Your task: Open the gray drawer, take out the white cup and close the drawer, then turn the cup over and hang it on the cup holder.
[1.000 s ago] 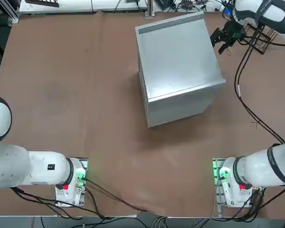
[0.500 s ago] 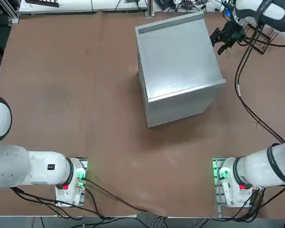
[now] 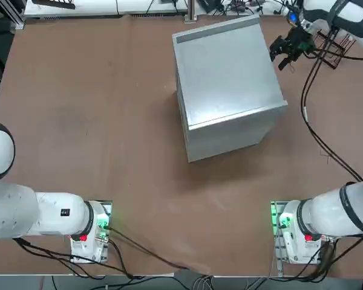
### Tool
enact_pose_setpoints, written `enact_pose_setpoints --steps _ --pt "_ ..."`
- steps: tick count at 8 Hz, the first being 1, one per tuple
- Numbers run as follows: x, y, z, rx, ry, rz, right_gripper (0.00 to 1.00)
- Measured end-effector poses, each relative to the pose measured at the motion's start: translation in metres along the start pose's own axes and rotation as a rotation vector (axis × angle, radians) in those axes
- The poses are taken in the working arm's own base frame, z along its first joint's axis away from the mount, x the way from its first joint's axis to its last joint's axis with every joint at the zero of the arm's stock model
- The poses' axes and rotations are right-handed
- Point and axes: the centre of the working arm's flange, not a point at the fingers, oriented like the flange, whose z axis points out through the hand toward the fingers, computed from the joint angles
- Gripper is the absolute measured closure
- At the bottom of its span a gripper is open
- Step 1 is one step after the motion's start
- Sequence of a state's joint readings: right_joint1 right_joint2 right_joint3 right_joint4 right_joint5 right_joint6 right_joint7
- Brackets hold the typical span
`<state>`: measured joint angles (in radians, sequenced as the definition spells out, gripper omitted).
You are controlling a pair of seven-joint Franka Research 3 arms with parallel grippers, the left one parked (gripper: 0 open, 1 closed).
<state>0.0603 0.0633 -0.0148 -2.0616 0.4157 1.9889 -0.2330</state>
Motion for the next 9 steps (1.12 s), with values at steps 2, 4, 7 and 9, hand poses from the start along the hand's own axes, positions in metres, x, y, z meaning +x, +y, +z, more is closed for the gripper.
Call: enact_pose_setpoints --steps 2,4,7,9 --pt "0.0 0.045 -0.01 0.005 0.018 -0.013 0.0" --pt "0.0 0.07 -0.016 0.005 0.029 -0.013 0.0" --pt "-0.001 0.097 -0.033 -0.049 0.041 -0.036 0.0" --pt "-0.003 0.119 -0.046 -0.079 0.054 -0.02 0.0"
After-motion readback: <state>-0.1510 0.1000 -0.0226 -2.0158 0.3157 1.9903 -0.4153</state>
